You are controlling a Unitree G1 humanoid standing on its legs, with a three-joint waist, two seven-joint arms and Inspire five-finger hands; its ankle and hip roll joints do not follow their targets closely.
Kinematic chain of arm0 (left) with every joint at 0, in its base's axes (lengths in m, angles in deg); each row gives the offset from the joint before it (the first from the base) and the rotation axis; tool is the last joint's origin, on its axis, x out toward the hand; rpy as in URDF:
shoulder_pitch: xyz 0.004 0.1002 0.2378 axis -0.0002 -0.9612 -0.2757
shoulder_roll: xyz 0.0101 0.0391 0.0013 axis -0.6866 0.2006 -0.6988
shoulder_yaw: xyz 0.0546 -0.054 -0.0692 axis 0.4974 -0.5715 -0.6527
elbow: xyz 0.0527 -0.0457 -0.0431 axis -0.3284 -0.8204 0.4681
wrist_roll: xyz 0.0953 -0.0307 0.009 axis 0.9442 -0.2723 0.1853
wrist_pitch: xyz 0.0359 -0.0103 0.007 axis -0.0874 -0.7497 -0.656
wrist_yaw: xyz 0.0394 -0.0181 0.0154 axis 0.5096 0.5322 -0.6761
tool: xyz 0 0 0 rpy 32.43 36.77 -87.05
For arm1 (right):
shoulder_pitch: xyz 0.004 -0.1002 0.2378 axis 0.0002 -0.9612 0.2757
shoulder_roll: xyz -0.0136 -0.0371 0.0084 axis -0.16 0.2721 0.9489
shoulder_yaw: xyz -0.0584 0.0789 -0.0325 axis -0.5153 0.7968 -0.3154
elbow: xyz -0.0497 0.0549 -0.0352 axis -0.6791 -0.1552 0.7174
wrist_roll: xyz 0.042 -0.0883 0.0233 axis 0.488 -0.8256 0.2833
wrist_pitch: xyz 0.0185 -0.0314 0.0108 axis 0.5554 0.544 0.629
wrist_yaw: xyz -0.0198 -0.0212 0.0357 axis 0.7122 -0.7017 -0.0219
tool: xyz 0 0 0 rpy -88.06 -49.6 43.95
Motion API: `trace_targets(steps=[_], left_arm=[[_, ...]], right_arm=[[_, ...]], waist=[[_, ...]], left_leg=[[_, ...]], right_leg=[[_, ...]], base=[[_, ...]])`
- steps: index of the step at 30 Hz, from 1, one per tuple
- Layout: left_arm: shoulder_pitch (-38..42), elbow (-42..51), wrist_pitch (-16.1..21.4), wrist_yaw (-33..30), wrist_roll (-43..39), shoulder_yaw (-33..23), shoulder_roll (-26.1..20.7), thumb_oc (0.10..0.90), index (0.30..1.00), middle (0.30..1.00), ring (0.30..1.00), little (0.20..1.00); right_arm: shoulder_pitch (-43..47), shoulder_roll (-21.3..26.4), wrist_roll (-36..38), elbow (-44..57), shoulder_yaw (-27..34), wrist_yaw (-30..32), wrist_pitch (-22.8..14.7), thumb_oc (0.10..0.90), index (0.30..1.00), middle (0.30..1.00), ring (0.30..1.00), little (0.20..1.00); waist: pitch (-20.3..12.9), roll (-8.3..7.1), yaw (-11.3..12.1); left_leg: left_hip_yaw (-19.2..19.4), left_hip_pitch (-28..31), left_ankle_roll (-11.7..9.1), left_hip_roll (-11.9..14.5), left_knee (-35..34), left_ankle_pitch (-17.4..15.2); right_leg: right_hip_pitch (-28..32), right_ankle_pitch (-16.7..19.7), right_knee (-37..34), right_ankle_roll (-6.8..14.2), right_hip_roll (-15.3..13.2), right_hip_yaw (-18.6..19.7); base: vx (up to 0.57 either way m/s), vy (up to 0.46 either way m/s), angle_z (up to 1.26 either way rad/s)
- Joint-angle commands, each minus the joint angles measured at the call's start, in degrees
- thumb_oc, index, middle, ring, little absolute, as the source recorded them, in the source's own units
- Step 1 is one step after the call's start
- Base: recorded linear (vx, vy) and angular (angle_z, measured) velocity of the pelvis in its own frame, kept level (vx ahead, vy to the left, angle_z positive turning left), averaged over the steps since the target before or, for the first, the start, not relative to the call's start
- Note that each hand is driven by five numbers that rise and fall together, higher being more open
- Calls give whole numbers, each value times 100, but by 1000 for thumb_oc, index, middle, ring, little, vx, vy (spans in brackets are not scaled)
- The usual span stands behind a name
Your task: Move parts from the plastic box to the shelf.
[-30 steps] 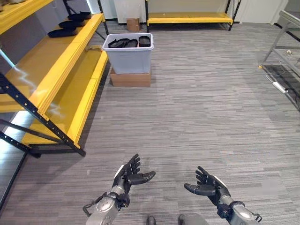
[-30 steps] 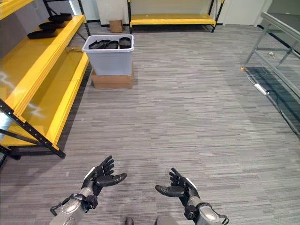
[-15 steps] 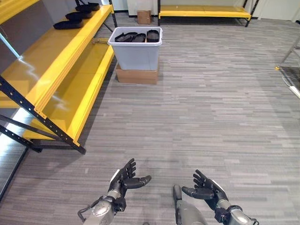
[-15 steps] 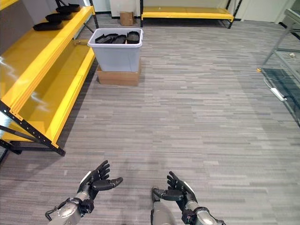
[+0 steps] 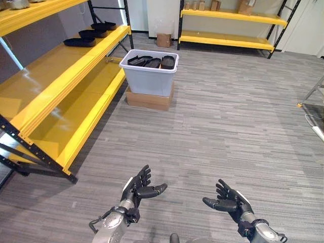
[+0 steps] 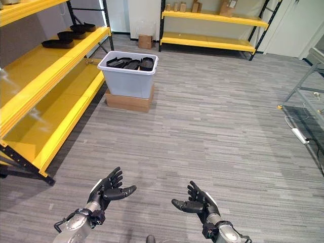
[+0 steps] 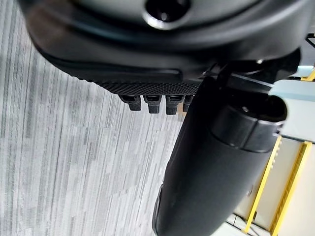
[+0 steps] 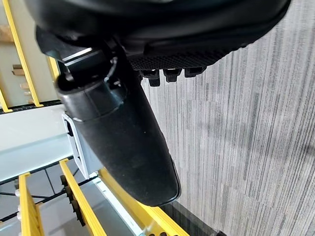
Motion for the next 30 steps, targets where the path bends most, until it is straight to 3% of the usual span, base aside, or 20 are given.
trace_targets(steps=[1,4,7,11,13,15,17,19,20,21,22,24,25,26,27,28,29,30], left_arm=[[17,686,500,112,-102,-218,-240,900,1000,1000,1000,1000],[31,676,543,84,33,-246,-249,900,1000,1000,1000,1000],[-41,703,574,87,29,-315,-221,900,1000,1000,1000,1000],[59,764,565,68,14,-287,-301,900,1000,1000,1000,1000],[105,746,542,35,40,-267,-337,900,1000,1000,1000,1000],[162,732,546,-37,60,-226,-374,900,1000,1000,1000,1000],[187,760,557,-57,69,-211,-433,900,1000,1000,1000,1000],[210,772,551,-65,84,-201,-465,900,1000,1000,1000,1000],[216,751,528,-9,105,-157,-495,900,1000,1000,1000,1000],[215,750,529,-8,105,-157,-493,900,1000,1000,1000,1000],[206,727,517,-1,93,-156,-476,900,1000,1000,1000,1000],[207,719,516,14,84,-163,-479,900,1000,1000,1000,1000],[193,718,520,28,81,-179,-480,900,1000,1000,1000,1000],[158,694,534,51,67,-209,-459,900,1000,1000,1000,1000],[156,685,549,48,82,-225,-443,900,1000,1000,1000,1000],[154,685,550,48,82,-224,-440,900,1000,1000,1000,1000],[115,694,579,65,95,-263,-417,900,1000,1000,1000,1000],[113,695,579,65,95,-263,-415,900,1000,1000,1000,1000]], right_arm=[[139,244,168,499,251,9,-570,900,1000,1000,1000,1000],[153,198,100,485,193,1,-551,900,1000,1000,1000,1000],[95,83,46,584,91,-136,-461,900,1000,1000,1000,1000],[180,-32,53,636,21,-174,-401,900,1000,1000,1000,1000],[233,-96,21,642,-41,-186,-368,900,1000,1000,1000,1000],[299,-149,46,638,-115,-227,-367,900,1000,1000,1000,1000],[301,-173,51,680,-126,-243,-365,900,1000,1000,1000,1000],[290,-168,41,699,-124,-254,-363,900,1000,1000,1000,1000],[211,-192,60,719,-103,-256,-335,900,1000,1000,1000,1000],[209,-190,61,721,-104,-255,-334,900,1000,1000,1000,1000],[167,-194,95,728,-91,-259,-328,900,1000,1000,1000,1000],[136,-195,123,726,-83,-243,-327,900,1000,1000,1000,1000],[123,-197,162,720,-71,-230,-335,900,1000,1000,1000,1000],[96,-178,202,718,-45,-205,-351,900,1000,1000,1000,1000],[88,-165,194,731,-33,-199,-355,900,1000,1000,1000,1000],[85,-162,194,731,-33,-199,-355,900,1000,1000,1000,1000],[63,-115,109,795,-27,-211,-336,900,1000,1000,1000,1000],[61,-113,109,797,-27,-210,-336,900,1000,1000,1000,1000]], waist=[[133,39,78],[35,159,146],[-156,219,195],[-307,120,241],[-337,71,288],[-246,54,238],[-116,179,153],[-26,233,102],[50,400,-38],[61,383,-48],[72,420,-101],[113,416,-144],[120,412,-157],[106,364,-201],[116,353,-234],[135,377,-239],[169,348,-275],[180,360,-280]], left_leg=[[287,-40,64,-4,-3211,1125],[53,39,-60,-69,-4540,1611],[-54,302,-36,-169,-4722,1786],[155,257,158,-381,-4184,1399],[267,299,316,-483,-3984,1105],[269,489,462,-595,-3921,907],[248,738,557,-557,-3961,791],[261,863,605,-550,-3947,714],[197,1212,641,-513,-4012,579],[191,1232,641,-532,-4015,569],[142,1344,636,-542,-4034,539],[103,1477,624,-579,-4032,470],[76,1568,601,-602,-4037,398],[39,1777,548,-687,-4096,242],[-15,1903,515,-726,-4119,158],[-23,1936,513,-701,-4123,141],[-162,2247,450,-737,-4144,-93],[-168,2262,449,-724,-4144,-101]], right_leg=[[505,-244,-290,759,-186,577],[891,-444,-433,813,-166,652],[1232,-635,-482,903,-305,803],[1224,-614,-116,1134,-690,861],[958,-307,625,1312,-868,810],[476,417,1735,1490,-814,886],[-39,805,2604,1581,-719,744],[-248,817,2938,1565,-698,595],[-878,467,3145,1414,-533,365],[-871,431,3180,1413,-552,362],[-1090,214,3002,1355,-408,347],[-1127,38,2751,1330,-399,261],[-1157,-85,2293,1279,-404,202],[-1257,4,1112,1279,-499,190],[-1290,157,500,1322,-539,263],[-1228,179,439,1320,-519,247],[-1414,639,-540,1467,-728,326],[-1385,647,-563,1466,-719,315]], base=[[380,138,7],[400,132,-1],[450,200,-36],[384,215,-50],[293,186,-31],[216,158,-20],[139,140,2],[230,152,24],[353,186,10],[406,149,-2],[215,22,15],[209,9,27],[326,-51,23],[453,-77,12],[358,-66,7],[483,-119,4],[355,-91,12],[495,-142,13]])
